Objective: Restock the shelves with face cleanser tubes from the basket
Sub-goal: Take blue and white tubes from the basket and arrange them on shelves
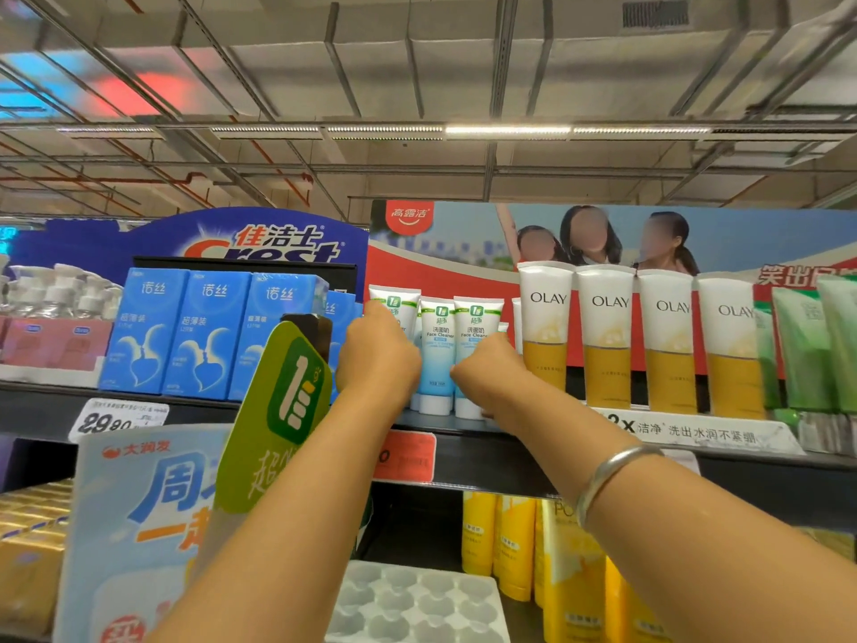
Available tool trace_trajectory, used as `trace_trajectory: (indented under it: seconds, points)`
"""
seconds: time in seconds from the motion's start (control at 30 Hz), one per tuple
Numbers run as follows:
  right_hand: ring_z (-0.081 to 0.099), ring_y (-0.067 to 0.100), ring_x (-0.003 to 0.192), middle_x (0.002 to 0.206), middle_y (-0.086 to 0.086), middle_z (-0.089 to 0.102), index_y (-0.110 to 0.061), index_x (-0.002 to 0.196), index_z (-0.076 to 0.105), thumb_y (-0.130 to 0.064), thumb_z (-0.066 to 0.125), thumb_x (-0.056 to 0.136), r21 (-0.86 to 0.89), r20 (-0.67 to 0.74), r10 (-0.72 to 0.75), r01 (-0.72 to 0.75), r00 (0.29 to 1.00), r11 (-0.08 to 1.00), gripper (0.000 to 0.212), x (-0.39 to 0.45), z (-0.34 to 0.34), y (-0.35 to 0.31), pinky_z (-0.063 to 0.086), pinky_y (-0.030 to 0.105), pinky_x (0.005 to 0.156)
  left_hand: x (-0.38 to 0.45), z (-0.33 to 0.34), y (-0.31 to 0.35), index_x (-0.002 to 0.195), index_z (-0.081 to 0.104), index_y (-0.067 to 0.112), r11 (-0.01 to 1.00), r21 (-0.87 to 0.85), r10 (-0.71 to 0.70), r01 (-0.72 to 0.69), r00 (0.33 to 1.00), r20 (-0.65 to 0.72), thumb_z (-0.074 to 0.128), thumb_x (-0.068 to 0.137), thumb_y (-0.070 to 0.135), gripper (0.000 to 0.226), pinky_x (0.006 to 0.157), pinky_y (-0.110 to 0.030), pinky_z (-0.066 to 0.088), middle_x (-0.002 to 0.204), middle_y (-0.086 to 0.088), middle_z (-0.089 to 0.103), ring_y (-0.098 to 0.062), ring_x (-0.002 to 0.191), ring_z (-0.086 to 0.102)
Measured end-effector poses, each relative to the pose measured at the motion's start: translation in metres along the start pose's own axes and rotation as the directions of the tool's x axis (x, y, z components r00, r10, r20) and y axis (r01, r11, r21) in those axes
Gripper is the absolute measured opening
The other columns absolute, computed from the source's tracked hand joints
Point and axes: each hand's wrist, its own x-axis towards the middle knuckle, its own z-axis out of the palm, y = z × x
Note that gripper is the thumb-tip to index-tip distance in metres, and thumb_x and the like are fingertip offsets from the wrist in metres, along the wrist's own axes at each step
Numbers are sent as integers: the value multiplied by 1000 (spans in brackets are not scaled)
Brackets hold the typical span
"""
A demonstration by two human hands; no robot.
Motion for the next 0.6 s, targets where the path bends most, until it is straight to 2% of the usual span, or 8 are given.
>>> trace_trajectory:
  seconds: [0.07, 0.1, 0.17, 0.23, 0.3, 0.4, 0.53, 0.6]
  points:
    - [54, 26, 96, 114, 19, 55, -1, 121, 49, -5, 50, 88, 89, -8, -21, 22, 1000, 996, 33, -9, -5, -1, 50, 38, 92, -5, -7, 1, 119, 49, 9, 989, -144, 40, -43, 999, -19, 53, 89, 15, 31, 77, -33, 44, 119, -13, 57, -32, 105, 55]
    - [59, 29, 100, 110, 18, 57, -2, 117, 54, -6, 50, 88, 145, -6, -25, 26, 1000, 989, 29, -19, -9, -2, 51, 43, 93, -8, -10, 2, 118, 52, 11, 964, -256, 65, -67, 998, -17, 53, 88, 16, 30, 82, -35, 48, 116, -11, 59, -30, 103, 57]
    - [63, 36, 101, 112, 23, 61, 1, 111, 59, -6, 49, 89, 200, -52, -61, 71, 997, 977, 26, -30, -15, 4, 52, 53, 88, -26, -18, 2, 110, 57, 15, 883, -466, 83, -53, 996, 43, 55, 88, 16, 23, 87, -42, 52, 109, -8, 62, -27, 98, 62]
    - [67, 36, 89, 110, 29, 62, 7, 105, 60, -7, 49, 89, 225, -90, -99, 117, 991, 967, 24, -46, -23, 9, 55, 51, 81, -45, -23, 1, 103, 59, 17, 788, -616, 93, -11, 990, 102, 57, 87, 16, 15, 83, -40, 54, 104, -6, 64, -23, 91, 66]
    - [63, 25, 72, 104, 29, 65, 8, 101, 61, -9, 50, 91, 231, -106, -143, 164, 984, 959, 23, -67, -30, 15, 55, 35, 65, -67, -26, -4, 100, 61, 18, 719, -694, 108, 39, 980, 168, 59, 88, 17, 13, 72, -31, 55, 98, -3, 65, -16, 82, 68]
    - [59, 16, 66, 85, 11, 64, -5, 96, 64, -13, 51, 92, 231, -137, -127, 156, 982, 960, 15, -105, -37, 31, 46, 21, 52, -104, -26, -16, 86, 61, 23, 620, -769, 114, 158, 951, 287, 59, 89, 17, 7, 62, -21, 52, 85, 2, 66, -9, 70, 67]
    - [55, 9, 56, 71, 2, 58, -11, 91, 60, -13, 50, 94, 248, -143, -16, 51, 990, 967, 10, -155, -48, 67, 44, 15, 46, -160, -15, -35, 78, 62, 25, 562, -768, 171, 307, 865, 472, 58, 89, 17, 15, 66, -24, 52, 78, 4, 67, -9, 67, 66]
    - [55, 9, 56, 69, 0, 58, -13, 84, 59, -14, 50, 94, 239, -147, 69, -32, 987, 970, 14, -181, -54, 93, 44, 18, 50, -190, -4, -42, 75, 64, 25, 546, -750, 190, 373, 817, 545, 59, 88, 16, 16, 62, -23, 52, 74, 5, 68, -8, 63, 66]
